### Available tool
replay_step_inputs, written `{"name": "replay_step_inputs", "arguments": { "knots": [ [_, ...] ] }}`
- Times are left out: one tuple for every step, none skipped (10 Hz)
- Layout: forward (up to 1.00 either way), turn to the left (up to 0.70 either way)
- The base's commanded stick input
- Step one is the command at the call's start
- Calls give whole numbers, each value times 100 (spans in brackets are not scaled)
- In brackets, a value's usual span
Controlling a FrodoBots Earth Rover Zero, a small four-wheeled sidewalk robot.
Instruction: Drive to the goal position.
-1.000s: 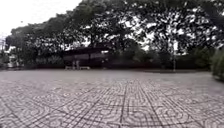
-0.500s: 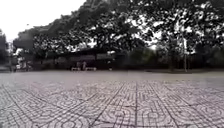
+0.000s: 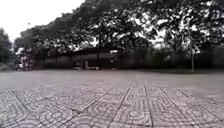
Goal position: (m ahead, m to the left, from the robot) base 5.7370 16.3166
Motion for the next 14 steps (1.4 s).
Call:
{"name": "replay_step_inputs", "arguments": {
  "knots": [
    [100,0],
    [100,0],
    [100,0],
    [100,3],
    [100,27],
    [100,27],
    [100,27],
    [100,27],
    [100,27],
    [100,27],
    [100,27],
    [100,27],
    [100,27],
    [100,27]
  ]
}}
